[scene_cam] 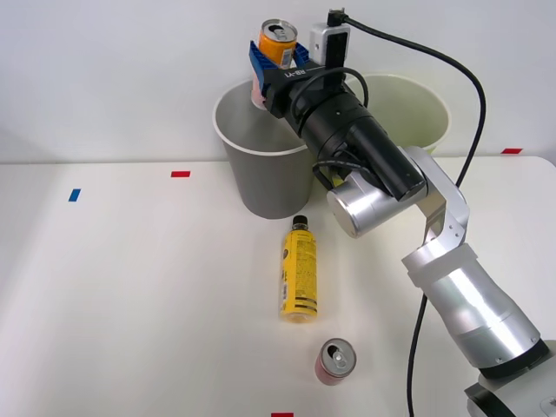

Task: Put cans in the gray bin, plastic bottles in the light green bin

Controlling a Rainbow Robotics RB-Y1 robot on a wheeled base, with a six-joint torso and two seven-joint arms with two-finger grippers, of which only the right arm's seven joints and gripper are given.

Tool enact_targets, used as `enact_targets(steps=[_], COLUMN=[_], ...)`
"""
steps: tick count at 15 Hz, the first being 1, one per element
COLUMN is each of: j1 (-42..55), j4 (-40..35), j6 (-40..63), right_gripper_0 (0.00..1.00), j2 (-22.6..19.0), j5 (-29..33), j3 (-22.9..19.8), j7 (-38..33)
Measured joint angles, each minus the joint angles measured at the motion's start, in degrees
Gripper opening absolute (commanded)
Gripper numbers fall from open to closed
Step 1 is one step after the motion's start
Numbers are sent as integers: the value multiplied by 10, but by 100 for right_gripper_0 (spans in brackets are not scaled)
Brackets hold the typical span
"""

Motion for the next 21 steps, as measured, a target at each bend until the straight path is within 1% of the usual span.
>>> enact_targets(steps=[5,7,13,17,21], j1=[3,24,151,233,355], j4=[-2,-23,-155,-230,-327], j6=[-2,-6,-6,-7,-7], right_gripper_0=[100,100,100,100,100], j2=[-1,-13,-66,-113,-154], j5=[13,26,57,60,54], j3=[2,2,2,-7,-22], j7=[1,3,4,0,-7])
